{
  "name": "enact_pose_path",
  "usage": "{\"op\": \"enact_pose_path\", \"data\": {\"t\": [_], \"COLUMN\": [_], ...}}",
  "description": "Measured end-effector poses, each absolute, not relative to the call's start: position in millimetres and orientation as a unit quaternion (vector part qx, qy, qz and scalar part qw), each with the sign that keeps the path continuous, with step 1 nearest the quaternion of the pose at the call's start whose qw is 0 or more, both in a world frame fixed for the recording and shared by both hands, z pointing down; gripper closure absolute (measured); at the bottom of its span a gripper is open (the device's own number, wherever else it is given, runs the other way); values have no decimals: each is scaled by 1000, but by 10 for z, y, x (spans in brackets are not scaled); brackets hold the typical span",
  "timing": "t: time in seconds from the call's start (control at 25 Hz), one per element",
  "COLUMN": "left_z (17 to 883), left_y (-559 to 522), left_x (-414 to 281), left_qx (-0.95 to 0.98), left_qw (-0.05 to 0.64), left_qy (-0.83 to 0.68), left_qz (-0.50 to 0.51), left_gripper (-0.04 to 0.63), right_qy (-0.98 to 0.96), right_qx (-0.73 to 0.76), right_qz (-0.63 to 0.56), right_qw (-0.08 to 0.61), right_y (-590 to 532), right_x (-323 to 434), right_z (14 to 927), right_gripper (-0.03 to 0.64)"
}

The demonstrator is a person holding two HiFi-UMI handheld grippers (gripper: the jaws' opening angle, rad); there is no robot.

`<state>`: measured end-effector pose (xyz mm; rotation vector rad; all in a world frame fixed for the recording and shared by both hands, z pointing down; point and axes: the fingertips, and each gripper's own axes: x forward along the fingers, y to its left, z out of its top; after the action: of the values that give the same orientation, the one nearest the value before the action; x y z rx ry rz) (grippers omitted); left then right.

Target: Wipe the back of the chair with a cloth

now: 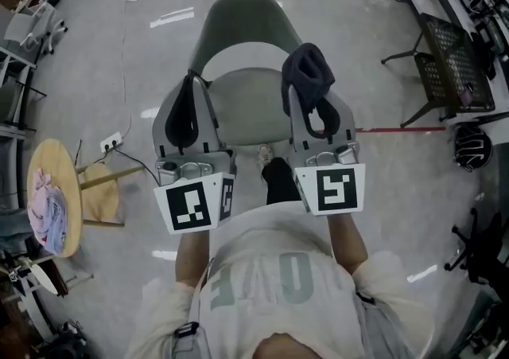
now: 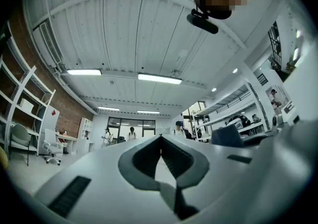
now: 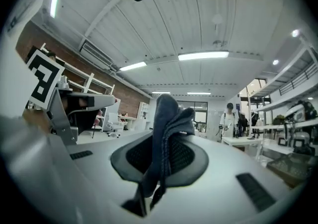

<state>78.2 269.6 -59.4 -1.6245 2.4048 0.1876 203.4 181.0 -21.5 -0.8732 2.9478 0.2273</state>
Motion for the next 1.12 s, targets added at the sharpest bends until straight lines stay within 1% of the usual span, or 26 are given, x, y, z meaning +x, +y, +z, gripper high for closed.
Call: {"op": "enact_pose_path", "data": {"t": [0.16,0.24,0.52,0.64,0.84,1.0,1.12], "left_z": [-778,-873,-847,-809,-772,-745,-696], "left_y": [2062,1778,1098,1018,884,676,593], "left_x": [304,87,-444,-648,-1042,-1115,-1141], "left_qx": [-543,-537,-524,-521,-531,-548,-558], "left_qw": [136,135,121,114,98,81,79], "left_qy": [827,831,842,844,839,830,824], "left_qz": [54,51,48,49,63,65,59], "left_gripper": [578,578,578,578,580,578,578], "right_qy": [965,968,978,978,971,968,966], "right_qx": [-256,-244,-208,-208,-234,-250,-256], "right_qz": [57,46,16,3,22,24,26], "right_qw": [23,18,-12,-26,-38,-30,-36], "right_y": [1158,887,266,199,64,-80,-123], "right_x": [1400,1148,550,343,77,55,-9], "right_z": [-297,-353,-242,-170,-188,-267,-236], "right_gripper": [560,560,558,558,558,558,558]}}
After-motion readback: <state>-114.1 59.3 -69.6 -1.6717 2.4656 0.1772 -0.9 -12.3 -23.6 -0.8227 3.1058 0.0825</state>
